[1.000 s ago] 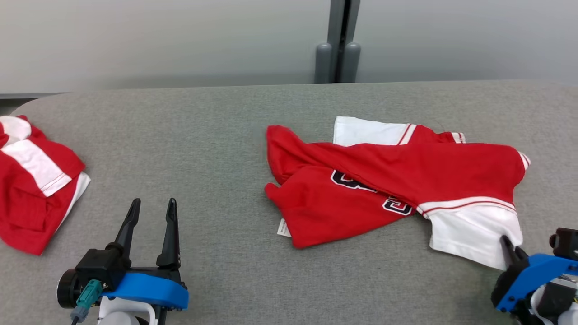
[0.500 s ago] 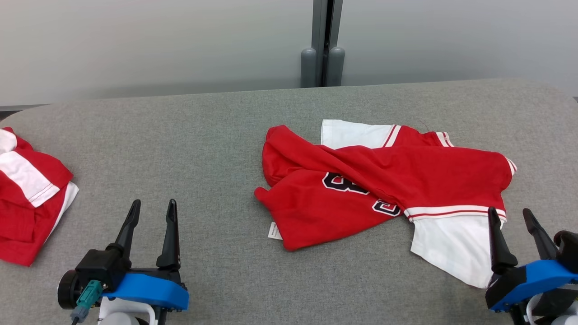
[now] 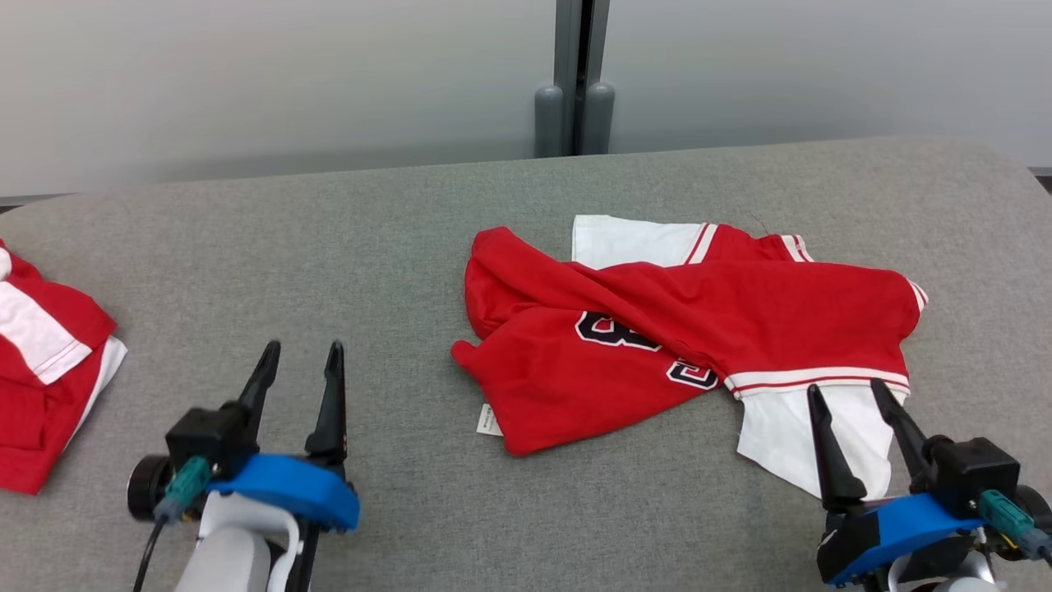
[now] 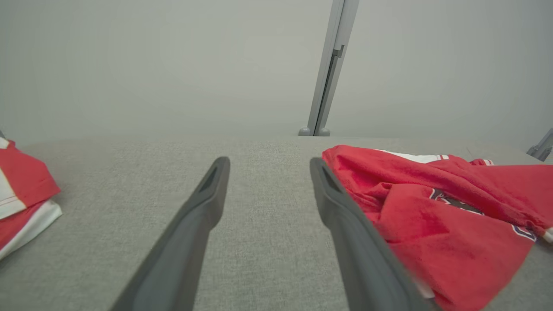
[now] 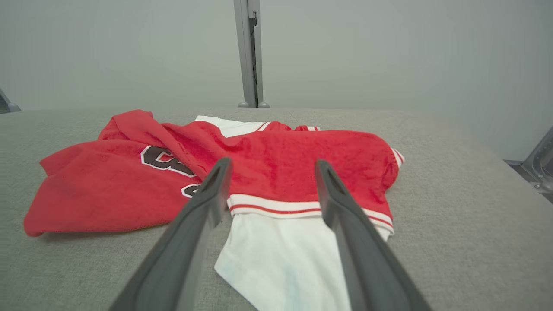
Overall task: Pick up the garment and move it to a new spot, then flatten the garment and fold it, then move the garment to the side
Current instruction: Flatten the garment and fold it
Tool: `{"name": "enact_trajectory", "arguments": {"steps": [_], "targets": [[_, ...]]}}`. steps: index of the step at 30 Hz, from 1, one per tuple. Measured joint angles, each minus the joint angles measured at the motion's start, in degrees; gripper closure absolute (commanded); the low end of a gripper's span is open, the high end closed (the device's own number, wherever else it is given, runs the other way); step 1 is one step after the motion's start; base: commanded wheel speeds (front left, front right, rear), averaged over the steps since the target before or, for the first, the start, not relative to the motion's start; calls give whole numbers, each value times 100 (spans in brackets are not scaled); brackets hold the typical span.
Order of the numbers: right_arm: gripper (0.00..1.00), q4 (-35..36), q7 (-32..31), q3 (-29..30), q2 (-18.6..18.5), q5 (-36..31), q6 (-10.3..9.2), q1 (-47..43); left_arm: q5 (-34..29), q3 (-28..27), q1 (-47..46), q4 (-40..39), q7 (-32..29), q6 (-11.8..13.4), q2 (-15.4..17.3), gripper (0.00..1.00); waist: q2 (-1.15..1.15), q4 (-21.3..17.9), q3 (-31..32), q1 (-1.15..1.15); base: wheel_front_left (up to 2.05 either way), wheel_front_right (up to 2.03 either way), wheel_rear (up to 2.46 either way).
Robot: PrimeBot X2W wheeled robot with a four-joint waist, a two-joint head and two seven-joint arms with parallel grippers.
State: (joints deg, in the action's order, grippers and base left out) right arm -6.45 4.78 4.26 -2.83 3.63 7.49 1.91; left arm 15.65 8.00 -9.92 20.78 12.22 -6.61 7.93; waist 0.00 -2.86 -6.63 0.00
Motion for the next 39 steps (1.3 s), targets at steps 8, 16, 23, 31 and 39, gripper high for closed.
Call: {"name": "enact_trajectory", "arguments": {"steps": [8, 16, 23, 31, 39], "targets": [[0, -92, -34, -382, 1, 164, 0, 219, 535, 93, -1624, 911, -1404, 136, -326, 0, 0, -320, -422, 0, 0, 0, 0], [0, -191, 38, -937, -2, 371, 0, 622, 839, 22, -3011, 1779, -2693, 680, -441, 0, 0, -992, -924, 1, 0, 0, 0], [0, -408, 294, -1335, 1, 617, 0, 975, 720, 68, -3620, 2325, -3279, 961, -154, 0, 0, -1377, -1323, 2, 0, 0, 0], [0, -625, 479, -1390, 0, 773, 0, 1067, 790, 190, -3755, 2725, -3823, 868, -116, 0, 0, -1432, -1479, 1, 0, 0, 0], [0, -757, 545, -1392, 0, 823, 0, 1194, 799, 370, -3752, 2718, -3398, 578, -234, 100, 0, -1297, -1398, 1, 0, 0, 0]]}}
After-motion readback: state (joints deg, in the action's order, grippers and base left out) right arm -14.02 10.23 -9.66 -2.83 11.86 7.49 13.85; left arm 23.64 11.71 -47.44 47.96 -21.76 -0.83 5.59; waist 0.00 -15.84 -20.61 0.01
